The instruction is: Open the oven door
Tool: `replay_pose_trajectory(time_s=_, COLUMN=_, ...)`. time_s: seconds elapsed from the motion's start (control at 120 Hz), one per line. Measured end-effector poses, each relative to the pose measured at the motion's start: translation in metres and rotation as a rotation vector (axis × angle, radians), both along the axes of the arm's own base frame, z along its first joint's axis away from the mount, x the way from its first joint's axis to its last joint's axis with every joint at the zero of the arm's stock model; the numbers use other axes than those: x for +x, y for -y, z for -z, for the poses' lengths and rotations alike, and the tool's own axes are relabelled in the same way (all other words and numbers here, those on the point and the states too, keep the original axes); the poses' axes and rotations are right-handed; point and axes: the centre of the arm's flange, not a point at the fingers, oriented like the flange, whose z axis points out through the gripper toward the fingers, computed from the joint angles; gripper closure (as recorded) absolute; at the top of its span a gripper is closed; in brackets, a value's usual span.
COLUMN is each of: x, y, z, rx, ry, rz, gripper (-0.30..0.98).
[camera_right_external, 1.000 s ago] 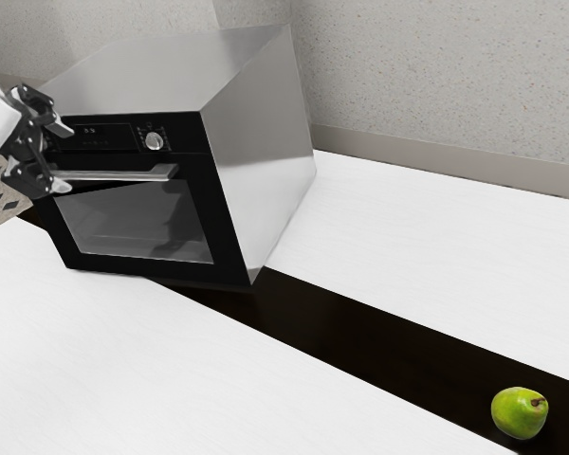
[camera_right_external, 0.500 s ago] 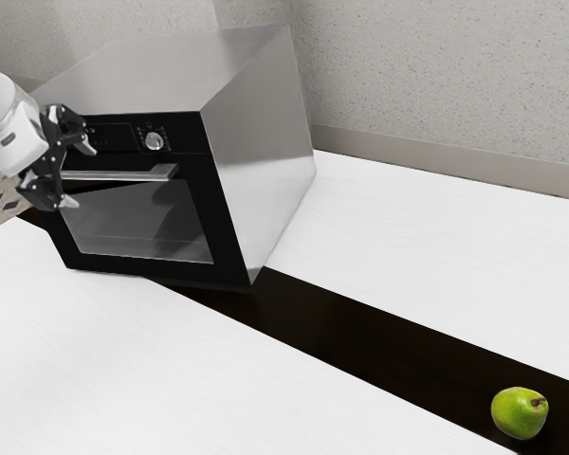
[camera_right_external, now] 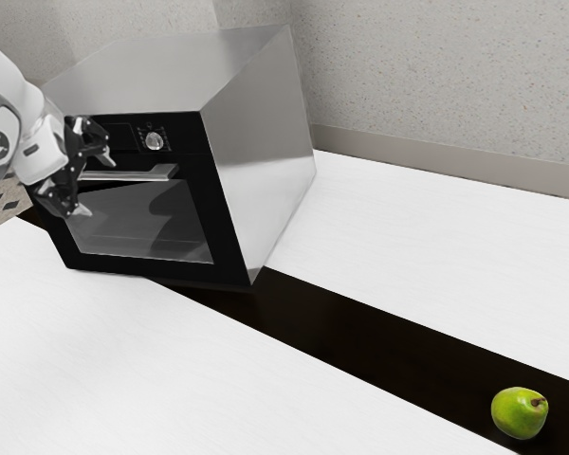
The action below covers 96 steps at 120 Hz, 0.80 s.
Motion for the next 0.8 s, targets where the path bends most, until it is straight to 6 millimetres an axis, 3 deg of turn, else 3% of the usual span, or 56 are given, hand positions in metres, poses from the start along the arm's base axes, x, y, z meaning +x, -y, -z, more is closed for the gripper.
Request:
replay_pose_trajectory(time_s=0.317, x=-0.002, y=0.0, z=0.011, rx=-0.008, ry=-0.021, rz=0.033, gripper=0.0)
replay_pose_trajectory(time_s=0.383, x=-0.012, y=0.004, z=0.012, rx=-0.024, ry=-0.019, rz=0.046, gripper=0.02)
replay_pose_trajectory(time_s=0.417, x=-0.043, y=0.01, z=0.006, rx=-0.051, ry=0.008, rz=0.065, gripper=0.15)
replay_pose_trajectory(time_s=0.45, x=-0.086, y=0.017, z=0.005, rx=-0.081, ry=0.036, rz=0.088, gripper=0.13)
replay_pose_trajectory(time_s=0.517, x=-0.221, y=0.028, z=0.011, rx=-0.106, ry=0.109, rz=0.08, gripper=0.08)
replay_pose_trajectory(time_s=0.55, x=-0.263, y=0.042, z=-0.03, rx=-0.083, ry=0.176, rz=0.082, gripper=0.07)
replay_pose_trajectory(time_s=0.583, x=-0.278, y=0.053, z=-0.097, rx=-0.09, ry=0.271, rz=0.102, gripper=0.05)
replay_pose_trajectory(time_s=0.608, x=-0.26, y=0.066, z=-0.163, rx=-0.072, ry=0.316, rz=0.121, gripper=0.04)
replay_pose_trajectory(time_s=0.625, x=-0.241, y=0.077, z=-0.197, rx=-0.067, ry=0.325, rz=0.128, gripper=0.04)
replay_pose_trajectory(time_s=0.65, x=-0.204, y=0.096, z=-0.233, rx=-0.068, ry=0.319, rz=0.135, gripper=0.04)
replay_pose_trajectory(time_s=0.675, x=-0.159, y=0.126, z=-0.254, rx=-0.069, ry=0.294, rz=0.15, gripper=0.03)
replay_pose_trajectory(time_s=0.717, x=-0.095, y=0.169, z=-0.251, rx=-0.112, ry=0.222, rz=0.154, gripper=0.03)
replay_pose_trajectory(time_s=0.75, x=-0.047, y=0.2, z=-0.225, rx=-0.165, ry=0.133, rz=0.139, gripper=0.02)
replay_pose_trajectory(time_s=0.8, x=0.003, y=0.238, z=-0.181, rx=-0.228, ry=0.001, rz=0.091, gripper=0.02)
